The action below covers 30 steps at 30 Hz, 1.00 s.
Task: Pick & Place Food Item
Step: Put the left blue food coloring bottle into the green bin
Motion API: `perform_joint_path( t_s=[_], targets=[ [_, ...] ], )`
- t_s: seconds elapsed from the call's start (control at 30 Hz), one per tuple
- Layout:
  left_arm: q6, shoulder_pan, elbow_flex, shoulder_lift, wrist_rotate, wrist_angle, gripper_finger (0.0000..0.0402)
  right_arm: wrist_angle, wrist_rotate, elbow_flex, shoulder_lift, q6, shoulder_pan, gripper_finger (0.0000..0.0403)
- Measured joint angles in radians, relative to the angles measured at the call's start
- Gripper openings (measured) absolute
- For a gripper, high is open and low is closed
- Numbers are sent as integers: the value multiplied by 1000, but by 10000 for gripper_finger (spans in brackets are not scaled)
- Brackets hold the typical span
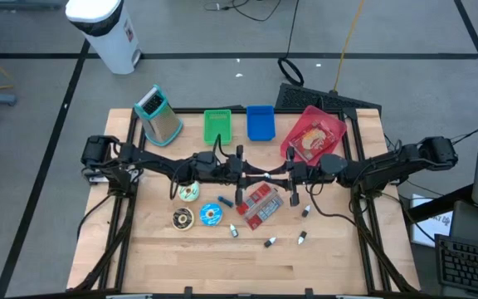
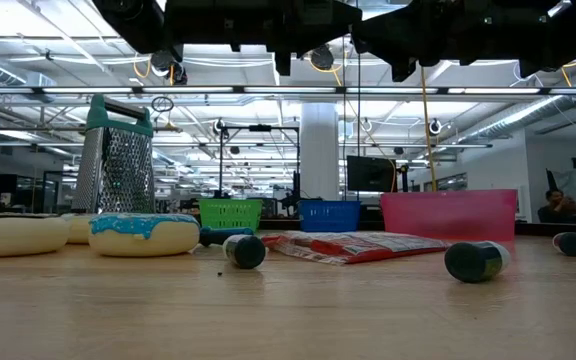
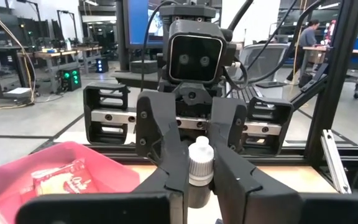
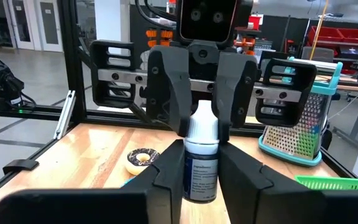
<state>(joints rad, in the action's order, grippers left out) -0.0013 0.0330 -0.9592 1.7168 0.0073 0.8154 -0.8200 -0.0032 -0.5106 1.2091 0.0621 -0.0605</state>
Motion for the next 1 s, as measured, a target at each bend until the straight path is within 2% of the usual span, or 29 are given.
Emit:
perform_joint_path(
  t_s=[0.2,0.37,0.43,0.63,0.8,1.0],
  targets=[
    [23,-1,0,-7,-6,7,46,11,1,0,1,2,0,105],
    [84,-2,0,-82,-15,-10,45,76,2,0,-13,-50,8,129],
    [105,-7,0,-121,-47,-56,45,127,6,0,-32,-47,21,142],
    [88,-73,9,-270,-178,-335,45,283,7,0,-150,-46,67,176],
    [38,-174,124,-355,-220,-362,45,404,7,0,-259,-33,99,182],
    [-152,-355,303,-376,-271,-291,45,465,8,0,-324,13,125,173]
  ],
)
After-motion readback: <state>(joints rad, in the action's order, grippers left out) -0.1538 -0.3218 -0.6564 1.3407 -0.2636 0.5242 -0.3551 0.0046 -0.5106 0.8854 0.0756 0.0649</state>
